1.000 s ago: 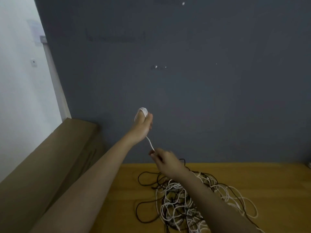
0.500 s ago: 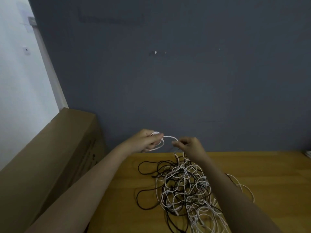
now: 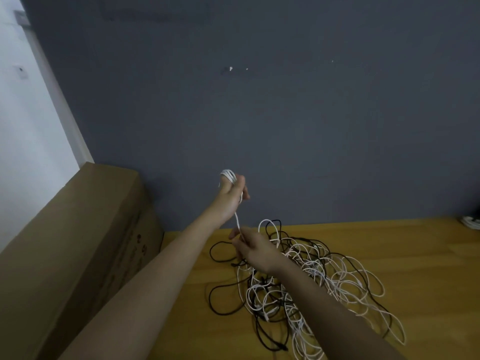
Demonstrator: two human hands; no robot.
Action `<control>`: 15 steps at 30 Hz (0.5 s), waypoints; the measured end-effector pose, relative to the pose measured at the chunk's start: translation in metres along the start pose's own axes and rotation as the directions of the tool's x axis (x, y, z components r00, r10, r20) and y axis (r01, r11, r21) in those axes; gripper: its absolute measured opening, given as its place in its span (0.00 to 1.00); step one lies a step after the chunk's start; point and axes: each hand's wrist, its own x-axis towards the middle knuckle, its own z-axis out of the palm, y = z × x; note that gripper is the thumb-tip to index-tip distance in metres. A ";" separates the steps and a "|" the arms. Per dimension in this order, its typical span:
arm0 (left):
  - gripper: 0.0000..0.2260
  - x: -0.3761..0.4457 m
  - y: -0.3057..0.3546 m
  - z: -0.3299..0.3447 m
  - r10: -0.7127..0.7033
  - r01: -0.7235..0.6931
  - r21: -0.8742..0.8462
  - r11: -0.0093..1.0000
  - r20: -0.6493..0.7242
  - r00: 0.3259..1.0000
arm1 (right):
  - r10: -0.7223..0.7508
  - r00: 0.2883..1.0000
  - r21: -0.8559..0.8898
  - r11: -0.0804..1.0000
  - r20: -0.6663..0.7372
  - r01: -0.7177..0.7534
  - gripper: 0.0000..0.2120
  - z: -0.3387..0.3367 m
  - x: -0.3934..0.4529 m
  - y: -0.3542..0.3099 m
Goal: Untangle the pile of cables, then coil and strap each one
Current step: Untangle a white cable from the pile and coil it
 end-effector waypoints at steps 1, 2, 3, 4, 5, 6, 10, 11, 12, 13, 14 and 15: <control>0.11 -0.001 -0.008 0.000 0.041 -0.043 0.143 0.989 0.023 0.999 | -0.022 1.000 -0.058 0.998 0.013 0.023 0.04 -0.002 -0.001 0.000; 0.10 -0.002 -0.017 -0.001 0.051 -0.068 0.257 0.964 0.073 0.996 | -0.043 0.999 -0.122 0.992 0.023 0.046 0.05 -0.007 -0.001 -0.001; 0.11 -0.004 -0.025 -0.002 0.027 -0.077 0.362 0.929 0.139 0.990 | -0.057 0.998 -0.182 0.981 0.020 0.060 0.06 -0.014 -0.001 0.000; 0.12 -0.005 -0.032 -0.004 -0.027 -0.074 0.467 0.881 0.206 0.978 | -0.061 0.998 -0.230 0.971 0.004 0.061 0.06 -0.021 0.000 0.000; 0.15 -0.007 -0.037 -0.005 -0.094 -0.073 0.569 0.819 0.259 0.961 | -0.062 0.998 -0.265 0.963 -0.022 0.054 0.05 -0.028 0.000 0.003; 0.18 -0.008 -0.041 -0.005 -0.147 -0.086 0.650 0.755 0.295 0.944 | -0.062 0.997 -0.297 0.954 -0.053 0.043 0.04 -0.035 0.000 0.007; 0.18 -0.018 -0.047 0.006 -0.261 -0.207 0.708 0.675 0.492 0.830 | -0.039 0.993 -0.385 0.923 -0.113 -0.008 0.08 -0.049 -0.003 0.032; 0.16 -0.020 -0.046 0.008 -0.285 -0.231 0.683 0.693 0.554 0.782 | -0.064 0.992 -0.408 0.913 -0.110 0.013 0.09 -0.048 -0.004 0.039; 0.13 -0.023 -0.045 0.007 -0.291 -0.241 0.651 0.720 0.598 0.747 | -0.091 0.990 -0.426 0.904 -0.107 0.037 0.11 -0.044 -0.006 0.046; 0.11 -0.024 -0.042 0.005 -0.288 -0.218 0.614 0.759 0.617 0.733 | -0.100 0.990 -0.434 0.900 -0.095 0.049 0.11 -0.039 -0.009 0.052; 0.11 -0.024 -0.038 0.002 -0.287 -0.153 0.566 0.810 0.610 0.738 | -0.068 0.995 -0.433 0.901 -0.070 0.032 0.11 -0.033 -0.012 0.059; 0.12 -0.024 -0.034 -0.002 -0.287 -0.063 0.500 0.864 0.592 0.753 | 0.001 0.999 -0.423 0.906 -0.035 -0.016 0.10 -0.028 -0.015 0.068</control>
